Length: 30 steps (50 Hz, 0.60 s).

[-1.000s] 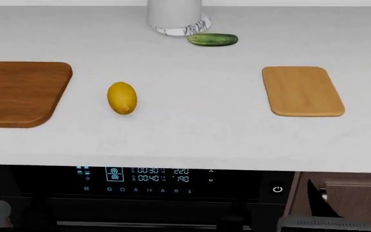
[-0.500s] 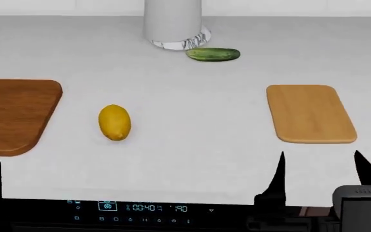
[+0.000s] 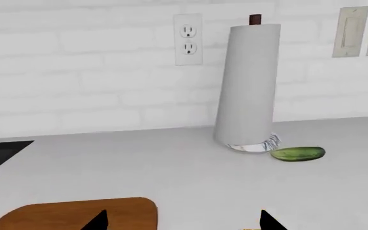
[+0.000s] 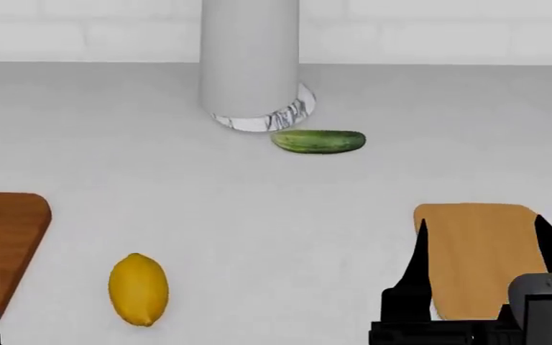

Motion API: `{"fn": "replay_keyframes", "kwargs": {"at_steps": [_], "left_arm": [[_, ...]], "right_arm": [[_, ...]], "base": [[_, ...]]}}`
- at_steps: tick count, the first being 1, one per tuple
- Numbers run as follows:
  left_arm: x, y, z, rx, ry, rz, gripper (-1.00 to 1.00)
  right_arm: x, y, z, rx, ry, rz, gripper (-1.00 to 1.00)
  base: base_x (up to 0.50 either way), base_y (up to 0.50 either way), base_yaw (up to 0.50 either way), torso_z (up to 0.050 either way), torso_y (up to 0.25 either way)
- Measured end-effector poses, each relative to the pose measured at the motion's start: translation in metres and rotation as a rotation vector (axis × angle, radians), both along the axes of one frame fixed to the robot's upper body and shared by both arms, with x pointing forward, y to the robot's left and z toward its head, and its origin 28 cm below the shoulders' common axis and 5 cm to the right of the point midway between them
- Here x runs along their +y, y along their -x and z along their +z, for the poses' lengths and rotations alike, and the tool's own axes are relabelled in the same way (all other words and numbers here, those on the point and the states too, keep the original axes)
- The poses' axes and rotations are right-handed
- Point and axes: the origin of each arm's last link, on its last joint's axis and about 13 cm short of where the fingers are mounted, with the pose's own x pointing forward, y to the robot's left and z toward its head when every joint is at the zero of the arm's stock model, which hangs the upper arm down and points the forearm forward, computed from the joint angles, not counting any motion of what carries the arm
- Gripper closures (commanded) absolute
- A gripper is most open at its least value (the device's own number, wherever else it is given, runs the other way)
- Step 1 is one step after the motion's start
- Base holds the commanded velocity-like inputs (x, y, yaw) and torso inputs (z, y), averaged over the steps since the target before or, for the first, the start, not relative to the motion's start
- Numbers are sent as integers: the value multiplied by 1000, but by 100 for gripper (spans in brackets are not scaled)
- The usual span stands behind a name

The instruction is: Place the cucumber and the lemon on separate cutting boards.

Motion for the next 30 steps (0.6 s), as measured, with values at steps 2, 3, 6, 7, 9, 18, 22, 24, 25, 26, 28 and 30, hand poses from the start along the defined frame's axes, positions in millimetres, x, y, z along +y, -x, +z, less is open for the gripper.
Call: {"fn": "replay_keyframes", "kwargs": {"at_steps": [2,3,6,7,9,18,22,24,25,26,28,30], "left_arm": [[0,1,1,-1,-1,-2,-100],[0,2,1,-1,-1,-3,-100],[1,3,3,-4,-3,-6,-100],[1,4,3,-5,-1,-7,-100],[2,5,4,-7,-1,-7,-100],[4,10,9,-13,9,-13,-100],[4,12,11,-14,6,-24,-100],[3,13,11,-14,4,-28,-100],[4,13,12,-14,3,-29,-100],[4,14,12,-14,2,-30,-100],[4,15,13,-15,1,-30,-100],[5,16,14,-16,0,-31,-100]], "right_arm": [[0,1,1,-1,0,2,-100],[0,1,1,-1,0,3,-100],[0,1,1,-3,0,6,-100],[0,1,2,-3,0,6,-100],[0,2,2,-4,0,7,-100],[0,3,4,-8,-2,12,-100],[1,4,5,-8,-3,14,-100],[1,4,5,-2,-4,14,-100],[1,3,5,2,0,16,-100],[1,3,6,8,5,17,-100],[2,-1,8,24,31,27,-100],[3,-6,12,45,53,45,-100]], "base": [[500,0,0,0,0],[500,0,0,0,0],[500,0,0,0,0],[500,0,0,0,0],[500,0,0,0,5],[484,0,0,0,1],[202,0,0,0,0],[0,0,0,0,0],[0,0,0,0,0],[0,0,0,0,0],[0,0,0,0,0],[0,0,0,0,0]]}}
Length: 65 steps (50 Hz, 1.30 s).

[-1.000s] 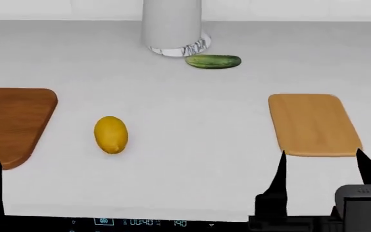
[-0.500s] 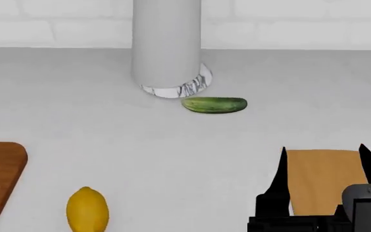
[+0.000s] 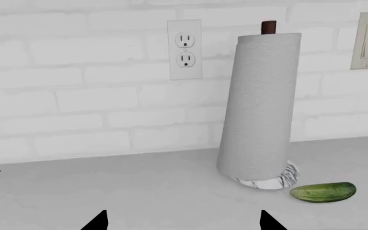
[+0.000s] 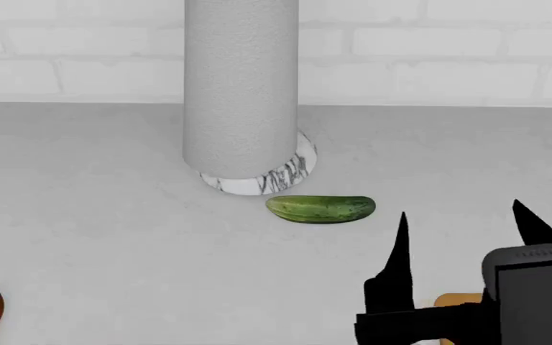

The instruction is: Place the cucumber and the lemon on separate cutting boards.

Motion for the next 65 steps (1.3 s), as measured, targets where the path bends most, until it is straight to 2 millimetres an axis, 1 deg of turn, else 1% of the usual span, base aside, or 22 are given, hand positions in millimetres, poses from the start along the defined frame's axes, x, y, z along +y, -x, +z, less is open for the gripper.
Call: {"fn": "replay_keyframes", "kwargs": {"at_steps": [7,11,17,22,28,35,43,49,57,65], "left_arm": [[2,2,3,-8,-1,6,-100],[3,4,5,-12,1,7,-100],[6,5,7,-17,6,15,-100],[7,7,8,-20,9,23,-100],[9,8,8,-30,10,33,-100],[11,9,8,-41,9,42,-100],[14,9,9,-64,2,57,-100],[17,9,9,-74,5,67,-100],[18,8,8,-73,19,68,-100],[19,7,6,-71,42,69,-100]], "right_arm": [[2,-31,24,81,120,77,-100],[6,-55,39,143,206,133,-100],[11,-93,56,244,327,189,-100],[14,-120,66,329,443,233,-100],[18,-146,78,412,584,271,-100],[22,-174,83,487,747,312,-100],[30,-195,87,564,890,381,-100],[38,-208,86,610,959,423,-100],[49,-219,81,645,1017,479,-100],[57,-230,73,679,1036,517,-100]], "base": [[0,0,0,0,0],[0,0,0,0,0],[0,0,0,0,0],[0,0,0,0,0],[0,0,0,0,0],[0,0,0,0,0],[0,0,0,0,0],[0,0,0,0,0],[0,0,0,0,0],[0,0,0,0,0]]}}
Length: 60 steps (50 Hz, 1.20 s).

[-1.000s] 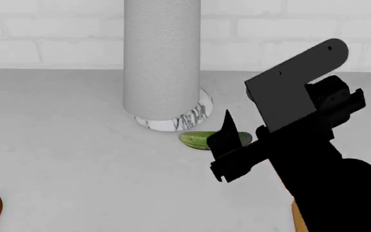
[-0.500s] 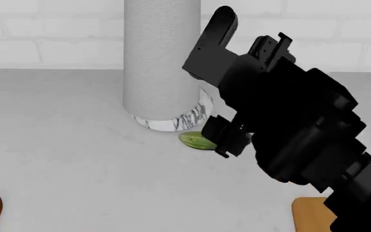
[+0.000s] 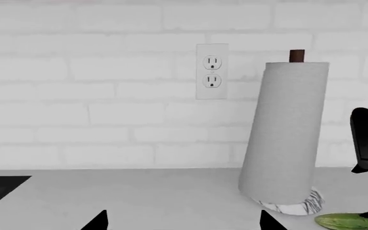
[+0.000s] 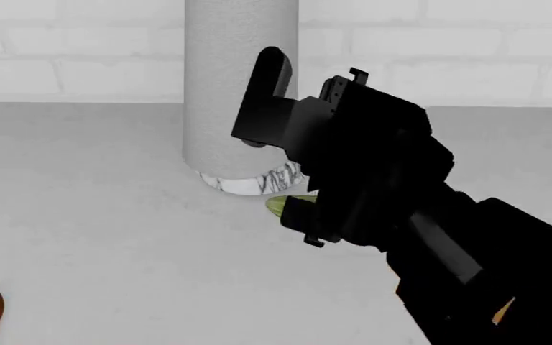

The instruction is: Place the cucumber and the lemon on separate cutting boards.

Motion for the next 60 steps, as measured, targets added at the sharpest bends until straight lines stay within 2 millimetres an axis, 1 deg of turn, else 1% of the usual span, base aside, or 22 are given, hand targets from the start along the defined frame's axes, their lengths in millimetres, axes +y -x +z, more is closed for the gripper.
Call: {"fn": "replay_keyframes", "kwargs": {"at_steps": [9,17,29,36,46,54,60], "left_arm": [[0,1,-1,-14,10,-13,-100],[1,3,-1,-28,8,-22,-100],[1,4,-1,-44,4,-26,-100],[0,5,1,-62,-29,-39,-100],[0,7,3,-73,-66,-58,-100],[-1,8,4,-77,-86,-68,-100],[-1,9,5,-79,-94,-71,-100]], "right_arm": [[3,-8,-14,47,10,-5,-100],[5,-10,-25,85,19,-9,-100],[1,-9,-39,122,26,-46,-100],[1,-9,-38,119,30,-53,-100],[2,-10,-30,76,58,-54,-100],[6,-10,-27,56,70,-42,-100],[7,-11,-13,72,81,-28,-100]], "base": [[0,0,0,0,0],[0,0,0,0,1],[0,0,0,0,0],[0,0,0,0,0],[0,0,0,0,0],[0,0,0,14,-137],[4,0,1,15,-141]]}}
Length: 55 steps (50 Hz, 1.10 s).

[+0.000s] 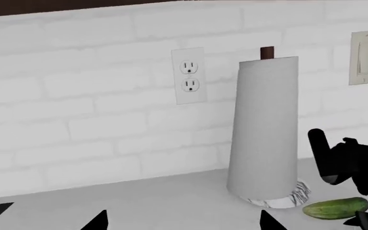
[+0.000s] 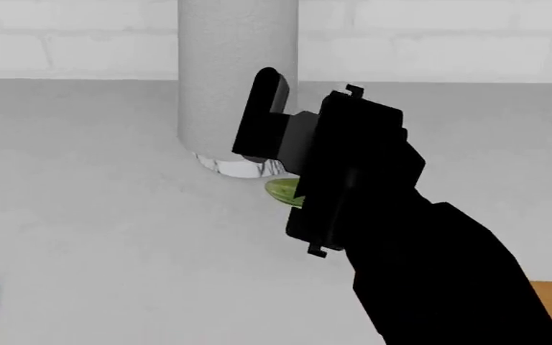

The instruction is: Place the cucumber and the lemon on separate cutting boards.

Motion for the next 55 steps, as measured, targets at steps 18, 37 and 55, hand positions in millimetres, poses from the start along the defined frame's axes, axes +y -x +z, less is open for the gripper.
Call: {"fn": "replay_keyframes", "kwargs": {"at_steps": [18,37,55], "left_arm": [[-1,1,1,-5,-8,-4,-100],[-1,1,1,-7,-4,7,-100],[-1,3,1,-11,-4,7,-100]], "right_arm": [[1,0,22,23,4,9,100],[-2,0,22,-4,-1,4,100],[-19,52,58,-90,-94,125,100]], "base": [[6,1,4,11,-88],[10,2,4,0,-12],[0,0,0,0,0]]}}
